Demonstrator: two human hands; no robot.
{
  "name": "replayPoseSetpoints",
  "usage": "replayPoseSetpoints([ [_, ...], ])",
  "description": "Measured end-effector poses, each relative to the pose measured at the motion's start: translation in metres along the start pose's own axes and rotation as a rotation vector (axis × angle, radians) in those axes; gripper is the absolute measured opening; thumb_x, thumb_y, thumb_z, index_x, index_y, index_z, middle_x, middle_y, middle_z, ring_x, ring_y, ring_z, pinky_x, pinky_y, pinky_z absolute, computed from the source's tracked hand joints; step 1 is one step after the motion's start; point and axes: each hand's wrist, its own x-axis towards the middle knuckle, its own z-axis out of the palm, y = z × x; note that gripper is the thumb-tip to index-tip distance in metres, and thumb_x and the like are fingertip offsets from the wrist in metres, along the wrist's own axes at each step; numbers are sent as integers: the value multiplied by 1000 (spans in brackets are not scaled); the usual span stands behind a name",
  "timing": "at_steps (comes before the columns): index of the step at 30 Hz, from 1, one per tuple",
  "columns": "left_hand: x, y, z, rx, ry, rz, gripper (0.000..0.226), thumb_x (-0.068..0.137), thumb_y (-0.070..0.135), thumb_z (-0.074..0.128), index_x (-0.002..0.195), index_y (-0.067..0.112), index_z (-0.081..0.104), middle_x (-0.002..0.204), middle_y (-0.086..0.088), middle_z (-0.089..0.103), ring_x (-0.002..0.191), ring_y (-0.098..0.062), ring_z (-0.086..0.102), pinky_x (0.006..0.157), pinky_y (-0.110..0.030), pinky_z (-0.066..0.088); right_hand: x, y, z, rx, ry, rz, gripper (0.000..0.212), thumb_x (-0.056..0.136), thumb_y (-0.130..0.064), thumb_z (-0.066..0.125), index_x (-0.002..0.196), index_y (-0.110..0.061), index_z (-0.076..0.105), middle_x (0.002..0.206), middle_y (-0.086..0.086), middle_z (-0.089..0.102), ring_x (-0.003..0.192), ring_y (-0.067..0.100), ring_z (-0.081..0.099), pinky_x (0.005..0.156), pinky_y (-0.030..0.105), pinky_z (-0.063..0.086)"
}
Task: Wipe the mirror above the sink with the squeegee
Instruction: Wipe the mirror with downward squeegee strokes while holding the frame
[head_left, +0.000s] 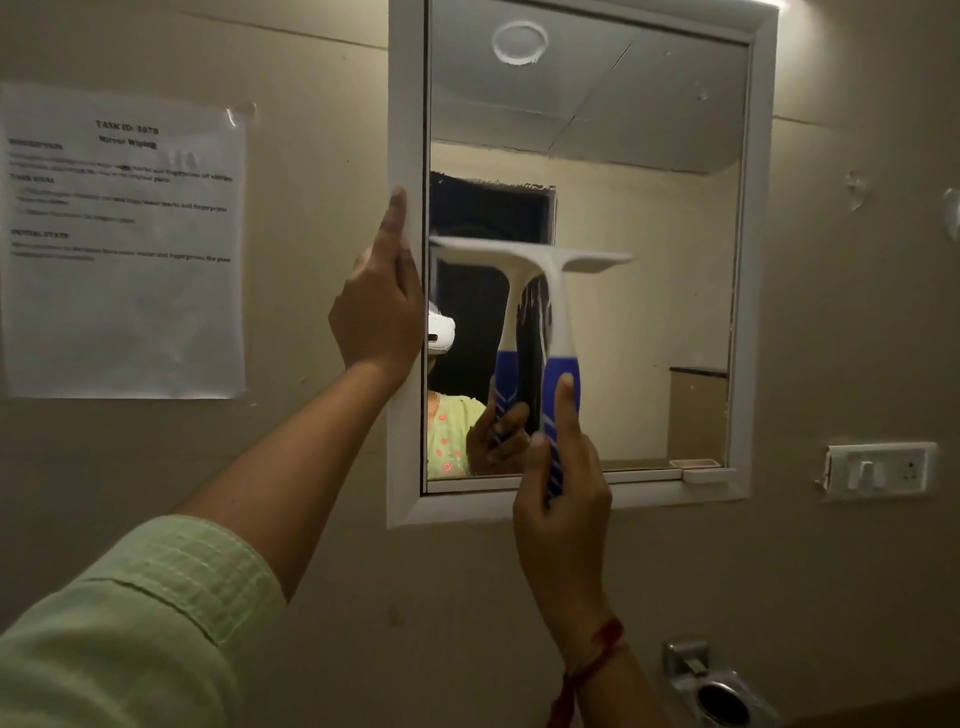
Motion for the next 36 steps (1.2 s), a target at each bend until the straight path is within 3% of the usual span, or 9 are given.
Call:
replayPoseSetpoints([
  [3, 0, -1, 0, 16, 1, -2, 41, 101, 26, 32, 142, 25, 30, 73, -5, 60, 47, -1, 35, 46, -11, 27, 12, -1, 2, 33, 4, 14, 52, 95, -23, 40, 140, -38, 18, 101, 1, 52, 76, 4, 53, 67, 10, 48],
  [8, -1, 0, 1, 28, 6, 1, 41, 101, 25, 32, 142, 25, 30, 68, -3, 54, 46, -2, 32, 45, -7, 22, -40, 5, -2, 61, -31, 94, 53, 90, -34, 39, 139, -45, 21, 99, -7, 54, 59, 9, 51, 54, 21, 50],
  [13, -1, 0, 1, 28, 11, -3, 41, 101, 25, 32, 142, 24, 30, 66, -1, 49, 46, -1, 31, 45, -7, 22, -16, -3, -2, 149, -15, 107, 50, 91, -35, 40, 138, -46, 25, 104, -3, 56, 66, 12, 55, 58, 23, 52],
  [18, -1, 1, -1, 19, 11, -3, 41, 101, 24, 32, 142, 24, 31, 66, 0, 46, 46, 0, 30, 42, -7, 31, -10, 3, 0, 117, -2, 86, 52, 90, -30, 42, 137, -47, 27, 102, -3, 56, 64, 10, 53, 57, 22, 52],
  [21, -1, 2, -1, 34, 11, -5, 41, 101, 25, 33, 141, 24, 31, 68, -2, 52, 46, -2, 32, 42, -7, 24, -50, 14, -7, 72, -24, 73, 52, 90, -34, 44, 136, -48, 25, 99, -9, 56, 61, 9, 54, 54, 20, 52],
  [25, -2, 2, 0, 36, 18, 4, 41, 100, 25, 34, 141, 22, 32, 70, -6, 58, 48, -5, 35, 46, -9, 25, -60, 20, -20, 75, -7, 123, 52, 91, -42, 48, 136, -49, 25, 99, 6, 60, 61, 4, 53, 55, 10, 48],
  [27, -2, 2, 0, 39, 21, 2, 41, 100, 26, 33, 141, 23, 32, 72, -7, 59, 48, -3, 34, 46, -9, 24, -43, 17, -20, 85, 1, 94, 53, 92, -27, 48, 137, -43, 27, 89, -2, 57, 58, 4, 51, 54, 9, 45],
  [31, -2, 2, 0, 52, 24, -7, 41, 100, 27, 32, 141, 23, 32, 68, 0, 52, 47, -1, 32, 45, -5, 22, -22, 13, -15, 85, 30, 77, 53, 91, -25, 45, 137, -44, 28, 100, -21, 53, 62, 8, 54, 57, 10, 48],
  [36, -1, 1, 1, 45, 16, 3, 41, 101, 26, 32, 142, 24, 31, 70, -5, 56, 48, -5, 34, 46, -9, 23, -63, 17, -16, 41, 8, 107, 57, 92, -26, 49, 136, -52, 22, 87, -1, 57, 61, 5, 52, 54, 9, 44],
])
